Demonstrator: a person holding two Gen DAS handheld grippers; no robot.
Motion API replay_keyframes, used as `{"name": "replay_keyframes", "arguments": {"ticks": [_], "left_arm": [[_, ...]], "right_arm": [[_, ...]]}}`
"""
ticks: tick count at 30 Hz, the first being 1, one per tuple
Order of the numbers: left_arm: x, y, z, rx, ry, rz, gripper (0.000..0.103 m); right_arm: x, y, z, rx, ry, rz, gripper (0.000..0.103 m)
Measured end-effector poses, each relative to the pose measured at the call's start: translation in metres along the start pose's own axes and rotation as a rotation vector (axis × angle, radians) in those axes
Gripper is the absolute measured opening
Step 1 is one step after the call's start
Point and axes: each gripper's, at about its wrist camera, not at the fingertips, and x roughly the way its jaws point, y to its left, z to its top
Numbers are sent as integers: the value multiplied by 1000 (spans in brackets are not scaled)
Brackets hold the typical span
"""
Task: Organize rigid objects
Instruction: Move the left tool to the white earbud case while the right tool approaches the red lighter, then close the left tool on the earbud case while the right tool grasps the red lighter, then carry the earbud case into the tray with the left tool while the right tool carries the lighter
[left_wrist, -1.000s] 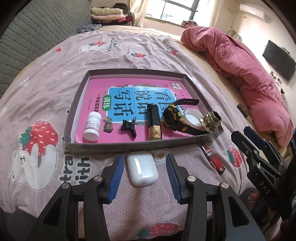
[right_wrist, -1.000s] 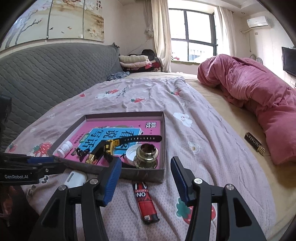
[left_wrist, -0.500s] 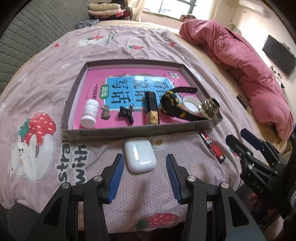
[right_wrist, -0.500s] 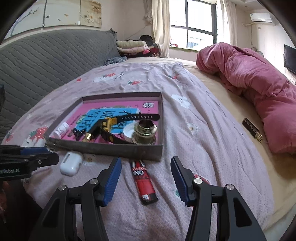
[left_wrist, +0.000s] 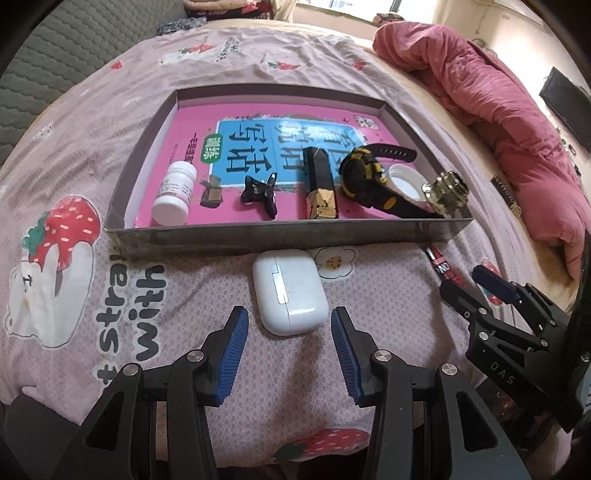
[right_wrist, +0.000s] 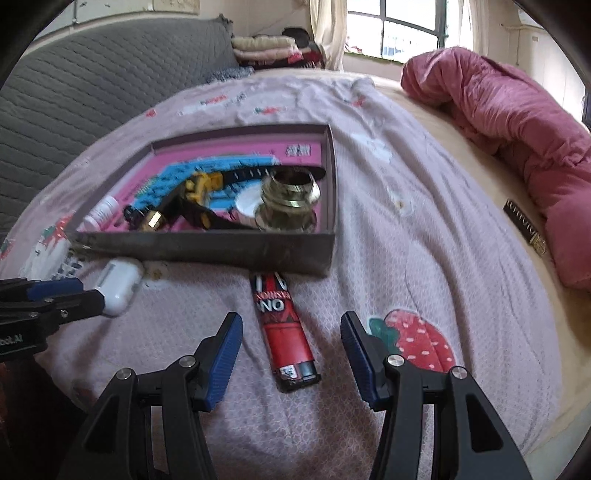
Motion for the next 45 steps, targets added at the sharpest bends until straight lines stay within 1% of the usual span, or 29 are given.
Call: {"name": "replay_keyframes", "arguments": {"ticks": [3, 9, 15, 17, 19, 21, 22, 24, 25, 28, 31, 34, 40, 43, 45], "left_arm": [[8, -2, 1, -1, 12, 8, 48], [20, -6, 5, -3, 19, 27, 48], [32, -8, 12, -12, 22, 56, 51], [36, -10, 14, -8, 21, 73, 51], [39, -12, 15, -1, 15, 89, 52], [42, -14, 15, 4, 3, 101, 51], [43, -14, 15, 9, -2, 105, 51], [45, -15, 16, 18, -7, 111, 51], [45, -16, 16, 21, -8, 111, 48], [43, -14, 15, 31, -13, 97, 47], [38, -14, 13, 42, -20, 89, 47], [28, -11, 9, 33, -36, 64, 47], [-4, -4, 7, 34, -103, 52, 47], [-17, -1, 11, 26, -140, 51, 47], [-22, 0, 16, 28, -157, 52, 47]], "right_arm": [[10, 0, -1, -5, 27, -3, 55], [19, 9, 0, -72, 14, -27, 55], [24, 4, -1, -51, 10, 15, 52], [24, 3, -1, -48, 5, 24, 48], [22, 3, -1, -49, 0, 43, 35], [19, 4, 0, -58, -7, 53, 28], [18, 5, 0, -62, -9, 54, 25], [15, 5, 0, -60, -15, 64, 23], [12, 4, 0, -54, -20, 71, 23], [4, -1, 0, -27, -36, 103, 23], [-7, -3, 2, -4, -71, 130, 23], [-21, -1, 2, -6, -119, 145, 23], [-36, 6, 6, -10, -176, 175, 23], [-40, 6, 8, 32, -183, 208, 23], [-45, 7, 9, 28, -205, 204, 23]]}}
